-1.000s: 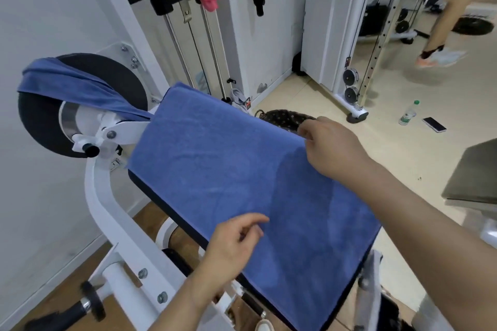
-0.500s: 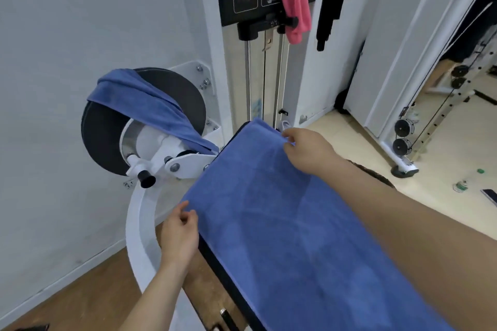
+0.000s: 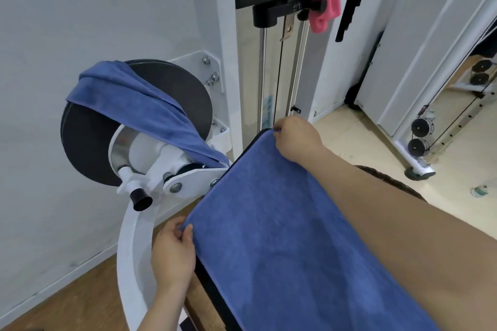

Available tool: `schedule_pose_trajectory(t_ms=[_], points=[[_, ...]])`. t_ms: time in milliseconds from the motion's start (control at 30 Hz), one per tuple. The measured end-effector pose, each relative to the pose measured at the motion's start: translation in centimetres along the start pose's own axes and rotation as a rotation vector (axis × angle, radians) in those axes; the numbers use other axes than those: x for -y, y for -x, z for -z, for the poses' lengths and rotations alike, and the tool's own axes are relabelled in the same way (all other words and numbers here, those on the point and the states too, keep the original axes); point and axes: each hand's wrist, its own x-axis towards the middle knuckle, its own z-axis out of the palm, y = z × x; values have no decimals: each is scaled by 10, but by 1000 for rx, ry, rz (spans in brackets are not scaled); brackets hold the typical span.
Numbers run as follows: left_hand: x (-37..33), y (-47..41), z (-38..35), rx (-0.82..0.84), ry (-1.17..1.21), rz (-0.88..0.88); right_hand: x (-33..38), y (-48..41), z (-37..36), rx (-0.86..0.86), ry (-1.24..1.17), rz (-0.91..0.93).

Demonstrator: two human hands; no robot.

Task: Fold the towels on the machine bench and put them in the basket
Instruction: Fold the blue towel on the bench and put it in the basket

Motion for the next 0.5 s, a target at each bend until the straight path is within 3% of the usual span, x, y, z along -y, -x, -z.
schedule_pose_trajectory(t_ms=[133,300,367,500], points=[[0,-1,2,-22,1,9,9,-10,17,120,59,-4],[-18,9,19,31,40,3,17,4,30,47,111,20],[-31,24,41,107,187,28,13,23,49,35,-52,-14],[-62,77,99,490,420,-34,-14,96,105,112,-613,-144]])
